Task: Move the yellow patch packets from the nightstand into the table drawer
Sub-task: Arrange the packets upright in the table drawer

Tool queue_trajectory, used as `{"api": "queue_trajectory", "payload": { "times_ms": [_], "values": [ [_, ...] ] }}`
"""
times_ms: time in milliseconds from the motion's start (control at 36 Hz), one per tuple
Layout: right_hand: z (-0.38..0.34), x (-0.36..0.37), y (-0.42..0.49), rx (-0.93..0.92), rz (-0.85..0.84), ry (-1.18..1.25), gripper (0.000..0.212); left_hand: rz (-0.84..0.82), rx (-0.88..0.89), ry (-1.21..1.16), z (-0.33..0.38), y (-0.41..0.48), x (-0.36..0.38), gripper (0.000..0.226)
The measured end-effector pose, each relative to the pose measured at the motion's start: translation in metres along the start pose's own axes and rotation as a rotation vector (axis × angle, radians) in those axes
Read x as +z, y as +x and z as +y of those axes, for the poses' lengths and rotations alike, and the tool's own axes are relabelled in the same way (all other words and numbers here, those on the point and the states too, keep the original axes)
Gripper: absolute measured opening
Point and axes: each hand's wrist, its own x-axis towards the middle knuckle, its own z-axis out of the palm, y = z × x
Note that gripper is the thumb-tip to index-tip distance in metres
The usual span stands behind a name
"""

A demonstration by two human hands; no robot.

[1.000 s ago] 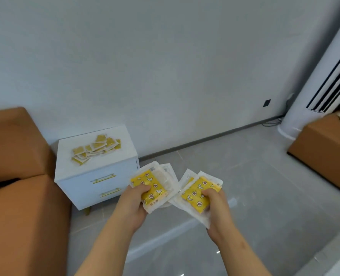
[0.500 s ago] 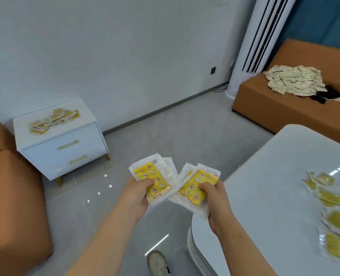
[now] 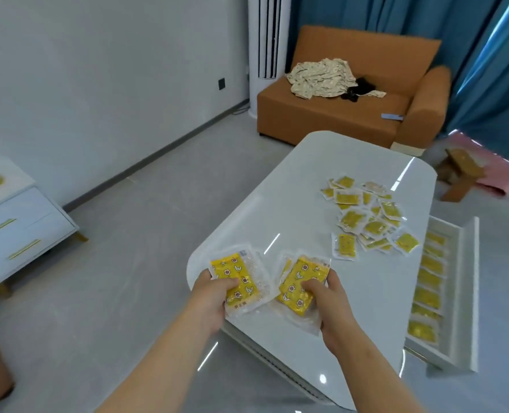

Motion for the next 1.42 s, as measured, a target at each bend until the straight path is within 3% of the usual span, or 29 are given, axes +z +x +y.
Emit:
{"api": "queue_trajectory", "payload": {
  "times_ms": [194, 361, 583, 833, 972, 1139, 1333, 1417],
  "values": [
    [-0.014, -0.187, -0.017, 0.012, 0.053, -0.059, 0.03, -0.078, -0.091, 0.042, -0.104, -0.051, 0.153, 0.035],
    [-0.03, -0.292, -0.023, 0.05, 0.055, -0.055, 0.03, -0.11, -0.159, 0.117, -0.157, -0.078, 0.247, 0.047],
    [-0.055, -0.382, 0.022, 0.088, 0.102, -0.081, 0.033, -0.124, -0.167, 0.203, -0.191, -0.049, 0.354, 0.049],
    [-0.106, -0.457, 0.136, 0.123, 0.092, -0.27, 0.038, -0.1, -0.19, 0.259, -0.208, 0.029, 0.474, 0.049],
    [-0.13, -0.488, 0.193, 0.179, 0.066, -0.373, 0.039, -0.067, -0.194, 0.345, -0.203, 0.062, 0.525, 0.068],
    [-0.144, -0.522, 0.267, 0.257, -0.063, -0.534, 0.039, -0.028, -0.097, 0.396, -0.211, 0.099, 0.569, 0.087],
    [-0.157, -0.555, 0.369, 0.271, -0.349, -0.795, 0.039, 0.121, -0.076, 0.209, -0.234, 0.131, 0.616, 0.081],
    [-0.163, -0.567, 0.4, 0.272, -0.48, -0.897, 0.038, 0.211, -0.118, 0.243, -0.253, 0.139, 0.635, 0.082]
  ]
}}
